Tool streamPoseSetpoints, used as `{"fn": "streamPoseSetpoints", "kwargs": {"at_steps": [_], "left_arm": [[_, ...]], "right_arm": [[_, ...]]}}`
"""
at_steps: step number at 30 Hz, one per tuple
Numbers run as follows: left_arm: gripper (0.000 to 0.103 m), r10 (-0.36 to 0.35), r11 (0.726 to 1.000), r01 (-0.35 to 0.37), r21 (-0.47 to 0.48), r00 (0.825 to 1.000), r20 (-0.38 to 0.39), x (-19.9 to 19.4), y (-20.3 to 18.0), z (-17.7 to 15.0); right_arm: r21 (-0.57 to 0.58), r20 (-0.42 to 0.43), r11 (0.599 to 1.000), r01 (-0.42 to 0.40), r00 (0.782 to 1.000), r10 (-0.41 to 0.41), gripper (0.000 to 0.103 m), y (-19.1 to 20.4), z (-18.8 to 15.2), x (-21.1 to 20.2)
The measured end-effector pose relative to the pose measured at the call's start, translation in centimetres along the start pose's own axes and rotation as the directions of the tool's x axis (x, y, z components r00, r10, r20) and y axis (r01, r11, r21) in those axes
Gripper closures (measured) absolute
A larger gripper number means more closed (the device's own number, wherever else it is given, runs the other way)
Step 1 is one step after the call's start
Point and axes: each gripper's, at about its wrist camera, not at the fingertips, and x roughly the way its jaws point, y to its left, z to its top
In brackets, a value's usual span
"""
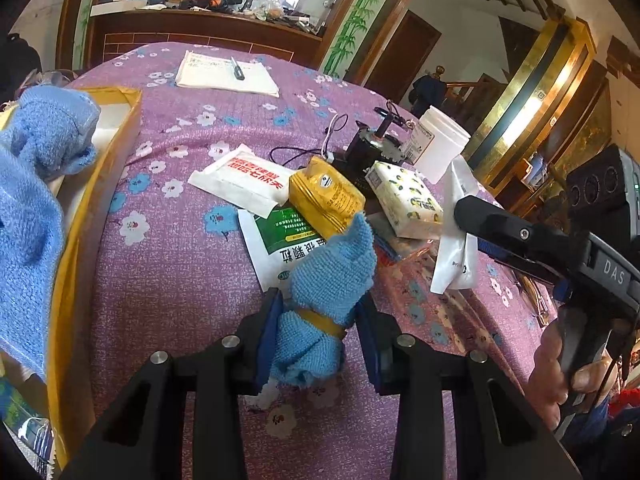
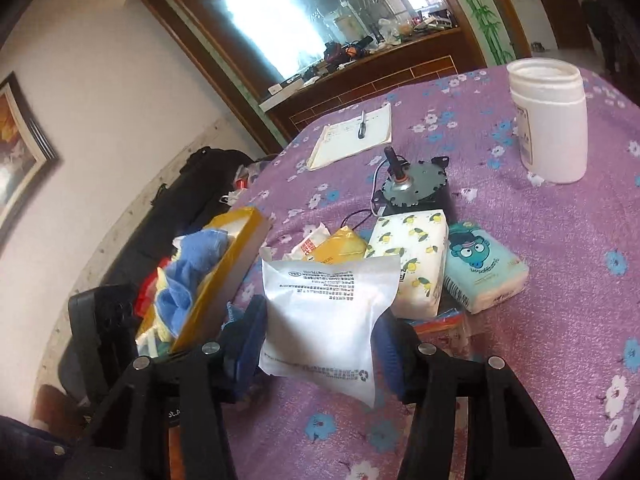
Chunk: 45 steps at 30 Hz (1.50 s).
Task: Organize soft objects
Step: 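Hold the blue cloth and white pouch raised above the pile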
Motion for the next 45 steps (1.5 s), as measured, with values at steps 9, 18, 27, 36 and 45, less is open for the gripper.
{"fn": "streamPoseSetpoints", "kwargs": {"at_steps": [9,18,27,36,45], "left_arm": [[0.068,-0.013,1.0,0.013,0.005,0.999,0.035,-0.7,0.0,0.1],[0.068,-0.032,0.999,0.029,0.039,0.995,0.09,-1.9,-0.7,0.2],[0.068,-0.025,0.998,0.018,0.057,0.991,0.13,-2.7,-0.9,0.1],[0.068,-0.021,0.997,0.005,0.078,0.98,0.198,-4.2,-1.3,0.1],[0.068,-0.005,0.996,-0.015,0.088,0.975,0.224,-4.8,-1.5,0.1]], "right_arm": [[0.009,0.007,1.0,0.009,1.0,-0.009,0.046,-0.4,0.0,-0.5],[0.008,0.025,1.0,0.0,1.0,0.0,0.046,-0.3,0.0,-1.0],[-0.013,0.04,1.0,-0.015,0.999,0.016,0.046,0.3,0.0,-1.3],[-0.036,0.051,0.999,-0.014,0.999,0.016,0.046,0.8,0.0,-1.5],[-0.053,0.059,0.998,0.016,0.998,-0.013,0.046,1.1,-0.2,-1.2]]}}
